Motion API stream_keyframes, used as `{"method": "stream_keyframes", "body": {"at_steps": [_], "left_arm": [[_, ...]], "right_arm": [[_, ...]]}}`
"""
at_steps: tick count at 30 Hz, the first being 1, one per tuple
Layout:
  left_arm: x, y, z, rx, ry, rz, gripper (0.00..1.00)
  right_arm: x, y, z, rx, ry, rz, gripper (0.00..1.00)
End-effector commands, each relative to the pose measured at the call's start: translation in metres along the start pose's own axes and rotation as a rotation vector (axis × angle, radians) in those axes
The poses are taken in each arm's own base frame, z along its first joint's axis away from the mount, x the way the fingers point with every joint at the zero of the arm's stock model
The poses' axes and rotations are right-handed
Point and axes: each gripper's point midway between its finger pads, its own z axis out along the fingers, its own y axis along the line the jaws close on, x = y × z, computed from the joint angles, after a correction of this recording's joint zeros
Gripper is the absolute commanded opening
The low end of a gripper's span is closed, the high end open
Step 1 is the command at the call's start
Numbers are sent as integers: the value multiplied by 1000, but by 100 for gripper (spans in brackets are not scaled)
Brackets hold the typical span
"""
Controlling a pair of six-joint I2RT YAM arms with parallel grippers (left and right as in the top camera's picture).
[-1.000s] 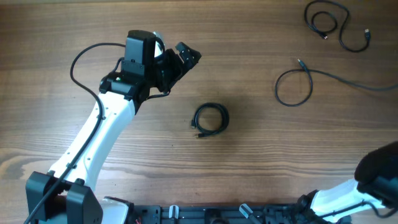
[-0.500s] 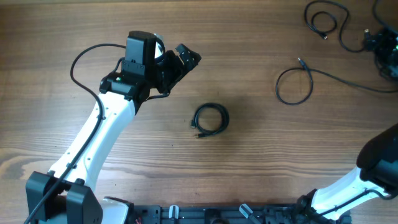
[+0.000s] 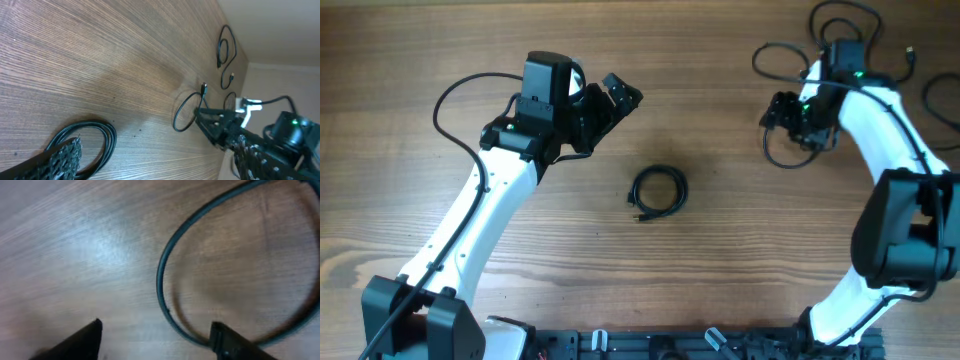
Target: Untangle cables
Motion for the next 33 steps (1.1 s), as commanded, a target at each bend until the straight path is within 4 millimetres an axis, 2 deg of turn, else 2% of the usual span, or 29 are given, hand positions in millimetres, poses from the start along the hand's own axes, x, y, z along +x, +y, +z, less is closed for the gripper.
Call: {"method": "stream_keyframes", "body": {"at_steps": [1,4,7,10,14,15,16,17,18,19,21,23,24,25,28,33], "left_arm": [[-5,-3,-5,5,-23,26,100],[-5,-3,-5,5,-23,26,100],[-5,-3,-5,5,-23,26,100],[-4,-3,-5,3,-21,24,100],[-4,-3,-5,3,-21,24,100],[-4,-3,-5,3,-21,24,100],[-4,-3,-5,3,-21,24,100],[-4,-3,-5,3,-21,24,100],[-4,-3,-5,3,-21,24,100],[-4,-3,-5,3,-21,24,100],[-4,-3,-5,3,-21,24,100],[-4,-3,-5,3,-21,24,100],[-4,-3,-5,3,-21,24,100],[-4,-3,-5,3,-21,24,100],[-4,-3,-5,3,-21,24,100],[-4,-3,-5,3,-21,24,100]], "right_arm": [[3,1,18,50,-30,-2,61],[-7,-6,18,176,-111,22,59],[-9,-7,21,203,-133,21,57],[-2,-11,47,178,-120,44,55],[-4,-10,59,163,-120,44,54],[-5,-9,59,161,-126,43,50],[-9,-8,59,156,-139,41,38],[-14,-9,58,166,-163,41,21],[-22,-10,57,170,-197,42,7],[-28,-9,55,162,-219,51,4],[-48,-11,43,149,-270,124,4],[-85,-16,17,127,-357,159,4],[-90,-17,14,127,-368,157,4],[-103,-26,2,138,-403,173,4],[-120,-41,-11,138,-445,213,4],[-129,-39,-15,119,-482,206,4]]}}
